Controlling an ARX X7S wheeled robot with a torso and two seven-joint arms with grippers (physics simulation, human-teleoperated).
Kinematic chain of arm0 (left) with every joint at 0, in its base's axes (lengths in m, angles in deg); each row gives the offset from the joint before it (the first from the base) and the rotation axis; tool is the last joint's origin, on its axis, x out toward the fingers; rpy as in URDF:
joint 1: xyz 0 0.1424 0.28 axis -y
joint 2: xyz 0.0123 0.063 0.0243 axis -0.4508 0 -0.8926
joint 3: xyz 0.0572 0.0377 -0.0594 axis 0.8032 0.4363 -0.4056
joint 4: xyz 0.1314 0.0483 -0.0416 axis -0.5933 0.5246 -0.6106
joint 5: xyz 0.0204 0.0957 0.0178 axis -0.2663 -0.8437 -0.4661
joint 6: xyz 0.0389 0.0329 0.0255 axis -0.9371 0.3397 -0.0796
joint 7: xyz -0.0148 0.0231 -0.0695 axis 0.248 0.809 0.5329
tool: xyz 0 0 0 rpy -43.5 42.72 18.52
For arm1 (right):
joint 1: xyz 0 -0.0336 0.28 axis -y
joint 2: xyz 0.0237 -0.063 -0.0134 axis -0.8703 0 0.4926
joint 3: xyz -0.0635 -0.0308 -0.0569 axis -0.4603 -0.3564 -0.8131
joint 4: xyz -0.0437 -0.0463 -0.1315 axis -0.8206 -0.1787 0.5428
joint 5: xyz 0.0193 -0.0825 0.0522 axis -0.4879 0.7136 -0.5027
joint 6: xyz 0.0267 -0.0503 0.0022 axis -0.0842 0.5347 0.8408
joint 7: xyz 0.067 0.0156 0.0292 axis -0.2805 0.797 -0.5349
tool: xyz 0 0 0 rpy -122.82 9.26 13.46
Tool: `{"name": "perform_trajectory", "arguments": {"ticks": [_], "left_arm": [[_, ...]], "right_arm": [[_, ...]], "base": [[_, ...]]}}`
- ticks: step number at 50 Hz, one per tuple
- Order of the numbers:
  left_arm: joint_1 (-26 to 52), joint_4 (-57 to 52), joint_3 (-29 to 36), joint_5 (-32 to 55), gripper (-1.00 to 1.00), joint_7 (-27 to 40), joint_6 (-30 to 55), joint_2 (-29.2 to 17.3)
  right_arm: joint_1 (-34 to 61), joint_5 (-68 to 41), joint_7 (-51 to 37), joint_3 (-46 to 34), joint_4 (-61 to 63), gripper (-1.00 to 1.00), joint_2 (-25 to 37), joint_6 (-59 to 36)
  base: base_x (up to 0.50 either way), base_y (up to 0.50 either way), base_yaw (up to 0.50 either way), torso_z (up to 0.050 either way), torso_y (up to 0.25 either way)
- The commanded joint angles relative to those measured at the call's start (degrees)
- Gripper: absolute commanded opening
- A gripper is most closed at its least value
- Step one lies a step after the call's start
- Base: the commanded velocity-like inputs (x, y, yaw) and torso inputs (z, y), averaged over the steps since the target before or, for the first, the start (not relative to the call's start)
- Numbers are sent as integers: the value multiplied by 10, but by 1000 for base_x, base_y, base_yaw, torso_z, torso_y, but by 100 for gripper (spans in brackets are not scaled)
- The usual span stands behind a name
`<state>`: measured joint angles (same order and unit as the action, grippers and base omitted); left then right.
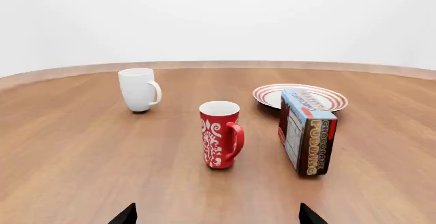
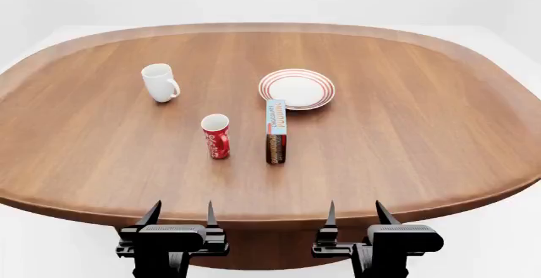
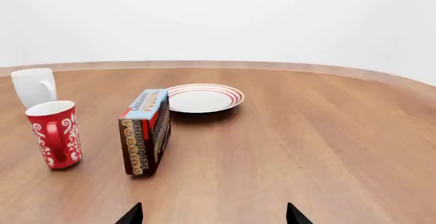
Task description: Pick up the white mug and put it on the plate, and put the chocolate pudding to the right of the plate.
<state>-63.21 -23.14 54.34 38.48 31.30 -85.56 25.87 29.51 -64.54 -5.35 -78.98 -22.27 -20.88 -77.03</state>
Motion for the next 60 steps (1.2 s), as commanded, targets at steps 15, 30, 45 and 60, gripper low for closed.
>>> {"name": "perform_trajectory", "arguments": {"ticks": [15,30,45,60], "left_arm": [[2,-2,35,29,100,39,8,-30],[0,-2,38,4,100,38,14,-25],[-14,-73,27,16,100,74,-2,-48],[-74,-272,-82,37,100,154,-67,-71]], "right_arm": [[2,-19,-42,-40,-3,100,30,-3],[1,-11,-36,-33,-10,100,23,0],[-11,-12,-90,-17,53,100,43,30],[-81,-124,-106,77,252,100,70,147]], "base": [[0,0,0,0,0],[0,0,0,0,0],[0,0,0,0,0],[0,0,0,0,0]]}}
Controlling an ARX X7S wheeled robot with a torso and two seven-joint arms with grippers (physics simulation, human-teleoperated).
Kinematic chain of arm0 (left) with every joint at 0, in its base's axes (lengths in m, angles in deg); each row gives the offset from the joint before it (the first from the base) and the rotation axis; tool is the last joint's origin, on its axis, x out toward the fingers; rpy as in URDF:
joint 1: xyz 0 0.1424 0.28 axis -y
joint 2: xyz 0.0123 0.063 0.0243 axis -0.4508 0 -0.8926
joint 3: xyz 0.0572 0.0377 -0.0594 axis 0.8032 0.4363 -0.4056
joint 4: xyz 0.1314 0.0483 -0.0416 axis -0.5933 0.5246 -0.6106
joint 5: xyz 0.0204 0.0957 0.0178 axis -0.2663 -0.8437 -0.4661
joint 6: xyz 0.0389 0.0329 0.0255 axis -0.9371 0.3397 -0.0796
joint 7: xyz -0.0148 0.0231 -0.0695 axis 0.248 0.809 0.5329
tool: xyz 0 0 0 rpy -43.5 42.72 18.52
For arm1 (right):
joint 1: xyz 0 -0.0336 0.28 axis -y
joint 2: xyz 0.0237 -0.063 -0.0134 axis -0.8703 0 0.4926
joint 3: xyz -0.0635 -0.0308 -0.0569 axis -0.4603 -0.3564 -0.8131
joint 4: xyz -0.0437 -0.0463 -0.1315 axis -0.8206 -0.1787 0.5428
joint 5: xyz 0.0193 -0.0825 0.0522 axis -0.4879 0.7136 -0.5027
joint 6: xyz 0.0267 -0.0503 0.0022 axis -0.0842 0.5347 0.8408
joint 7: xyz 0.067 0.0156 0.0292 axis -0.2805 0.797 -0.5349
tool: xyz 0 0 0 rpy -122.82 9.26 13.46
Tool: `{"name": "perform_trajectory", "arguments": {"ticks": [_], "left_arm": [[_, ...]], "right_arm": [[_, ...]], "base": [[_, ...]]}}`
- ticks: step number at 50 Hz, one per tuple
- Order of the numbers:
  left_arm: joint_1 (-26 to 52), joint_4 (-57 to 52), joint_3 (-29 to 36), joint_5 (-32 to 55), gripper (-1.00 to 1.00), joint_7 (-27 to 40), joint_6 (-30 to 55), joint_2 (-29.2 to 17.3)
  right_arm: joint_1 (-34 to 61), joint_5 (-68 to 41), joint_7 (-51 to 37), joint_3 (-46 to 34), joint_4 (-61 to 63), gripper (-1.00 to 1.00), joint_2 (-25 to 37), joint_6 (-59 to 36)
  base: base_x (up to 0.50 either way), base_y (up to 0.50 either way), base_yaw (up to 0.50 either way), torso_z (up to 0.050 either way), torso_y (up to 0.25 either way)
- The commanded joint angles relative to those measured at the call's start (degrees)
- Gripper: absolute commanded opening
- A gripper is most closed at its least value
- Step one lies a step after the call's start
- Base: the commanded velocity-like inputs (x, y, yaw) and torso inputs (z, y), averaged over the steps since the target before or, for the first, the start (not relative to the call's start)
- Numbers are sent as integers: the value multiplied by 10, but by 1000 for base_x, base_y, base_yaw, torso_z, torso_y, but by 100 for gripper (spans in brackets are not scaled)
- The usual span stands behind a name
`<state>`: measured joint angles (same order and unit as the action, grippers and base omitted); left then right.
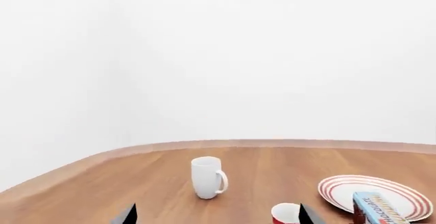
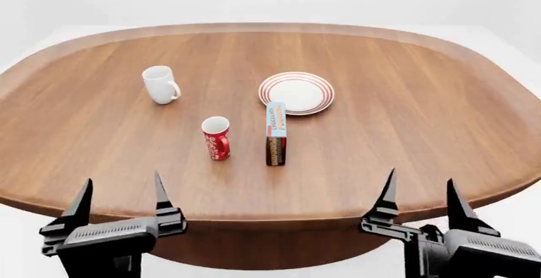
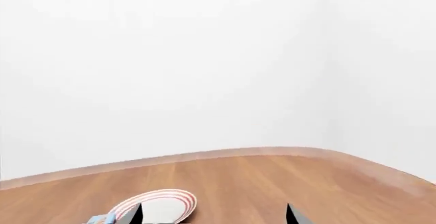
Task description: Pick up the white mug and put it on the plate, and put the chocolate pudding to the right of the plate.
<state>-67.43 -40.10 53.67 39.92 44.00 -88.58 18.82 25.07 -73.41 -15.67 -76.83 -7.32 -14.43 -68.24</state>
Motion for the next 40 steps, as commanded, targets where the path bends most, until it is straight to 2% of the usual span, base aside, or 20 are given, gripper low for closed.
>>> {"name": "perform_trajectory", "arguments": {"ticks": [1,12,23,40], "left_arm": [[-34,-106,-85,24,100,34,-44,0],[-67,-172,-139,66,100,59,-77,-7],[-77,-174,-151,78,100,69,-103,-9],[-86,-174,-140,86,100,73,-108,-17]], "right_arm": [[-38,-37,-4,57,108,100,7,61],[-60,-34,-20,75,160,100,11,100],[-75,-20,-23,70,188,100,18,118],[-83,-5,-19,44,187,100,27,128]], "base": [[0,0,0,0,0],[0,0,0,0,0],[15,0,0,0,0],[473,45,0,0,0]]}}
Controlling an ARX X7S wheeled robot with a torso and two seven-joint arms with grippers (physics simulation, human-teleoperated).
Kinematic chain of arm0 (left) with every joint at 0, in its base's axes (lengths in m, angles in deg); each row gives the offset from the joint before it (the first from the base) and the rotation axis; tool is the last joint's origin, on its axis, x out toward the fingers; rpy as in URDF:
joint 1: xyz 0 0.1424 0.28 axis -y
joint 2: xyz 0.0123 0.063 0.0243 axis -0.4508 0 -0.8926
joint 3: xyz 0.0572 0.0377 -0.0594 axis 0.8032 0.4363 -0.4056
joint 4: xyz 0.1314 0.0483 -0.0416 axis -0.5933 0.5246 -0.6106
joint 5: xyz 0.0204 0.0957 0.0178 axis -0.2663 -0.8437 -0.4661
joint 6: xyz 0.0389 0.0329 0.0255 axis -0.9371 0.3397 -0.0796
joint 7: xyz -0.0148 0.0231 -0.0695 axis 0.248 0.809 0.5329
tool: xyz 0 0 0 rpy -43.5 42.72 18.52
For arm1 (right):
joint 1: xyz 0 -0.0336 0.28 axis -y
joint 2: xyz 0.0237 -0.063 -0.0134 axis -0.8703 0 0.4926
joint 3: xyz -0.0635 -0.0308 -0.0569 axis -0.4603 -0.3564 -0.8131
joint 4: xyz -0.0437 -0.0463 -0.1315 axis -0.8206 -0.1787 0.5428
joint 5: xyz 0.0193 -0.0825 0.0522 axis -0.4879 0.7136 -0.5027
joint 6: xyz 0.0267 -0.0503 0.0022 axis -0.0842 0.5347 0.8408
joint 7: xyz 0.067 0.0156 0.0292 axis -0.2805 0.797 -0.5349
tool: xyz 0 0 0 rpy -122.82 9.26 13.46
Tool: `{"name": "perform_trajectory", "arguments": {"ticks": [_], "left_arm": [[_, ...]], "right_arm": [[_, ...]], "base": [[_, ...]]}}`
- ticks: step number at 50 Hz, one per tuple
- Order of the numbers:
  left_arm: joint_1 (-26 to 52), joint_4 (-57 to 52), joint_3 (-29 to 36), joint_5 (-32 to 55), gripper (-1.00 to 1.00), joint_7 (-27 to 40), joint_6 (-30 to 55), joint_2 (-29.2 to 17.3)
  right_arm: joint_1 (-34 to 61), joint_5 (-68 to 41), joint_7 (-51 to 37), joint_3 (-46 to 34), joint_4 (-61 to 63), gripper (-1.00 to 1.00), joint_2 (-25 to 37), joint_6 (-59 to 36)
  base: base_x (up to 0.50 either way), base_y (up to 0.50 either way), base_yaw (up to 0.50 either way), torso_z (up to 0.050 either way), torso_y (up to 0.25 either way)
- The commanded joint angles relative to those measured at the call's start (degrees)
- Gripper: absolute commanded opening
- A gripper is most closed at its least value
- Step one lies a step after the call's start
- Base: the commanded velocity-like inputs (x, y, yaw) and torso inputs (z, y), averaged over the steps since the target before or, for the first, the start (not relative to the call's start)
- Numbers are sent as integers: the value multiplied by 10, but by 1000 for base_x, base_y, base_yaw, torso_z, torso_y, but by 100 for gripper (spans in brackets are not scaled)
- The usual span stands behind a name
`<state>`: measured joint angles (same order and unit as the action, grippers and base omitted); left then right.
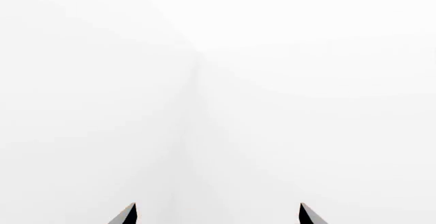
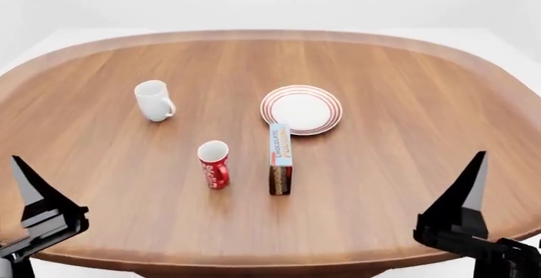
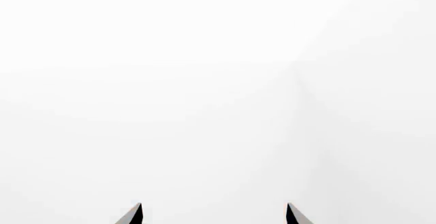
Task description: Pick up the white mug and put it on the plate, and put the chocolate pudding to the right of the plate.
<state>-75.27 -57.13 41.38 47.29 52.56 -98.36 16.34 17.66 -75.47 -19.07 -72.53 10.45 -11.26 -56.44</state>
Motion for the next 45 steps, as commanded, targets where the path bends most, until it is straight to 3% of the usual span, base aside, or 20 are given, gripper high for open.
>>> {"name": "perform_trajectory", "arguments": {"ticks": [1,45], "left_arm": [[-9,-4,-16,13,100,-13,-9,7],[-37,-47,2,6,100,3,-24,-9]], "right_arm": [[-9,15,14,0,9,100,-4,9],[-18,15,-5,-16,23,100,14,12]], "base": [[500,51,0,0,0],[500,53,0,0,0]]}}
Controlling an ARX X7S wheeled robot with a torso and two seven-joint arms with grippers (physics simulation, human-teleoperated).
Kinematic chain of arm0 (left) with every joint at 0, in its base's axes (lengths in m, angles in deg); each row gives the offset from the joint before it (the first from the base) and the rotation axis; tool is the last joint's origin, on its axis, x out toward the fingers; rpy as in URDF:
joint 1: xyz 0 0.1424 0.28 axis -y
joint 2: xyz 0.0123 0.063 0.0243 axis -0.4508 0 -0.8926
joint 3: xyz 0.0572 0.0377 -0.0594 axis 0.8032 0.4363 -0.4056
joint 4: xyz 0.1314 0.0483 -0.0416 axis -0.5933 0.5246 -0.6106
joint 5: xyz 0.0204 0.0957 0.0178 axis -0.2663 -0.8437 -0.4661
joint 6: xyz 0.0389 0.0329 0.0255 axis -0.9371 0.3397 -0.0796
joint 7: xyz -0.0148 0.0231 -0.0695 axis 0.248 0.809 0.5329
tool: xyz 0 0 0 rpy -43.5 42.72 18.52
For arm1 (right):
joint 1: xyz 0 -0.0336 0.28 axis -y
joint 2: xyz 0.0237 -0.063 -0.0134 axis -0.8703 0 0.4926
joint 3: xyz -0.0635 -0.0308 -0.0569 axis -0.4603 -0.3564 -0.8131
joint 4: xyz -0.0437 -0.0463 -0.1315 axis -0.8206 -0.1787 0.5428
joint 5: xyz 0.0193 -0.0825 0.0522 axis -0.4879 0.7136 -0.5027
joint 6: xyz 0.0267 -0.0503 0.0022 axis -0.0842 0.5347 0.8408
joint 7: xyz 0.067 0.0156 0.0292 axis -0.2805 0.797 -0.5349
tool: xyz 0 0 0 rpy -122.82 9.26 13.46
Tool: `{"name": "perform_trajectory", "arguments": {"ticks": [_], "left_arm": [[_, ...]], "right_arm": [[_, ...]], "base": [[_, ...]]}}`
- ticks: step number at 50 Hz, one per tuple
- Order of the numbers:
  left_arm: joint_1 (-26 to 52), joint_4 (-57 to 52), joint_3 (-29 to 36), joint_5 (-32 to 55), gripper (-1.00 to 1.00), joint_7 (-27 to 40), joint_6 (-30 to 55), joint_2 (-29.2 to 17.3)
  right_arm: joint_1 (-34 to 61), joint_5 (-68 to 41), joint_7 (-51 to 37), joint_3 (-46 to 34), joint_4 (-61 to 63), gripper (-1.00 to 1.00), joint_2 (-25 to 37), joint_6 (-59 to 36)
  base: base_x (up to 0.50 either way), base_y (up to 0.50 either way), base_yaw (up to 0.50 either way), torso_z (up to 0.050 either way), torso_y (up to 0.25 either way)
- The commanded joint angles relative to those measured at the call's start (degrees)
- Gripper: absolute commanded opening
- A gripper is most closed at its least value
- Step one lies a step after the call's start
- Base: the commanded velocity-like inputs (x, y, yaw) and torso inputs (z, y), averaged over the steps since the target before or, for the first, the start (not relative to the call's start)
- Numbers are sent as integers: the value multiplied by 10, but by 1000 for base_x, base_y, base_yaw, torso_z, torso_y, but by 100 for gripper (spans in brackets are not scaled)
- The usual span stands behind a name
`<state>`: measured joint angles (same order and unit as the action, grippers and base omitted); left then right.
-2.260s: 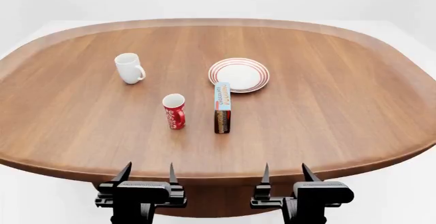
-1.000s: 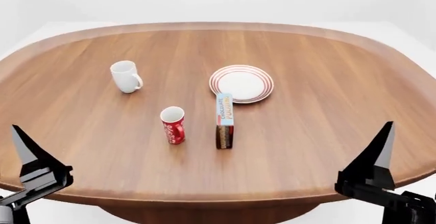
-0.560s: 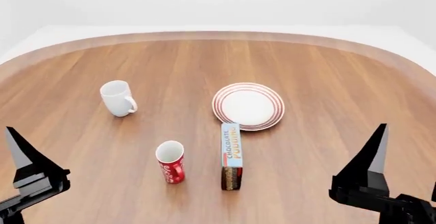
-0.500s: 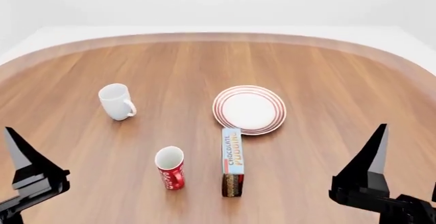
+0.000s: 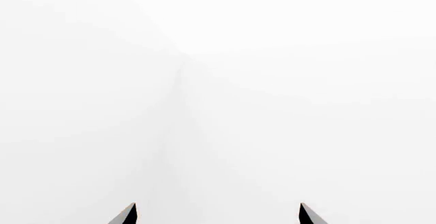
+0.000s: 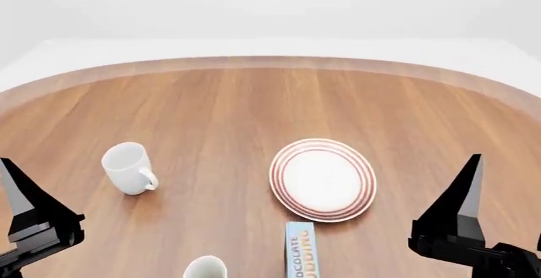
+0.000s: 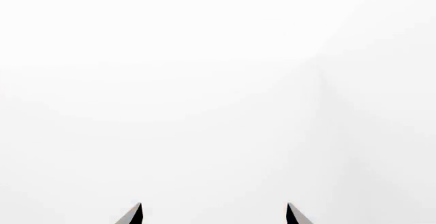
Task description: Pick up the white mug and put it on the plate, and put the chocolate pudding to the right of the plate.
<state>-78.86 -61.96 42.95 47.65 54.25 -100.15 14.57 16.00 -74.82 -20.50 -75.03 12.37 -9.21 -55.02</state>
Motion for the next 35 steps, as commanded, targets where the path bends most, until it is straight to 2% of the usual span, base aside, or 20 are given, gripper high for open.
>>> {"name": "perform_trajectory", "arguments": {"ticks": [1,25,35], "left_arm": [[-2,1,-13,2,100,-13,-7,8],[-7,3,-6,-1,100,-4,-10,1],[-7,4,-2,-2,100,-1,-10,-3]], "right_arm": [[-2,8,9,9,3,100,-6,-1],[-5,22,3,-6,0,100,0,4],[-6,44,0,-12,2,100,2,5]], "base": [[500,55,0,0,0],[500,12,0,0,1],[499,193,0,0,0]]}}
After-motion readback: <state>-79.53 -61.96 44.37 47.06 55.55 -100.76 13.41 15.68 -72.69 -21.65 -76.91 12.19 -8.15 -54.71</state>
